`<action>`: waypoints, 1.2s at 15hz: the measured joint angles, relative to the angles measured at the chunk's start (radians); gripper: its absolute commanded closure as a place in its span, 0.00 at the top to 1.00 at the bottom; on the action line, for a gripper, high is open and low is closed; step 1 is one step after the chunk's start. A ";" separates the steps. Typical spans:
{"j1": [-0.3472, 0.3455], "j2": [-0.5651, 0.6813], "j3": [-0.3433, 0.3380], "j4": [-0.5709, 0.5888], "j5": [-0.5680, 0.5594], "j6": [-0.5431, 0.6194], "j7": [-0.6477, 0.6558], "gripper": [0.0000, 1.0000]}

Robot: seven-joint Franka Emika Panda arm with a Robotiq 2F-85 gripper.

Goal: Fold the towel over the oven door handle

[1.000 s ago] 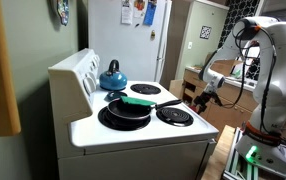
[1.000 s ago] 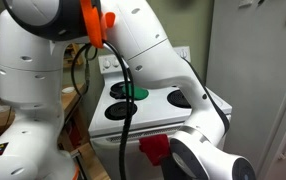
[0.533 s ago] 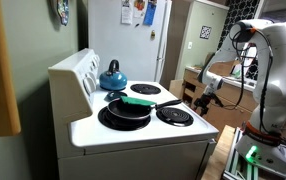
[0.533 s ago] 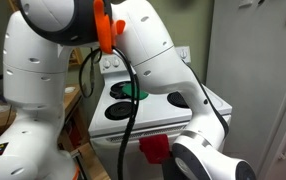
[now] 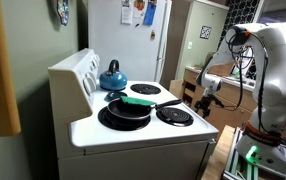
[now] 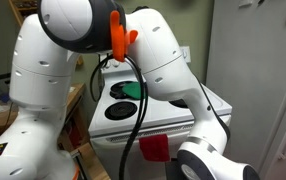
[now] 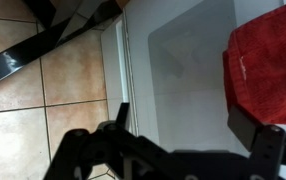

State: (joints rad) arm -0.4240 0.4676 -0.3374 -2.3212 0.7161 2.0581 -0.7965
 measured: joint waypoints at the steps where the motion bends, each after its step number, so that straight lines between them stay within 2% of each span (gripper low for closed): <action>1: -0.004 -0.005 0.000 0.002 -0.004 0.000 0.002 1.00; 5: -0.017 -0.084 -0.002 -0.015 -0.029 0.001 0.001 1.00; 10: -0.016 -0.277 -0.002 -0.104 -0.085 0.001 0.001 1.00; 18: -0.005 -0.572 -0.008 -0.219 -0.103 -0.002 0.002 1.00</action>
State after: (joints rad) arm -0.4289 -0.1043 -0.3456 -2.5405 0.6134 2.0563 -0.7948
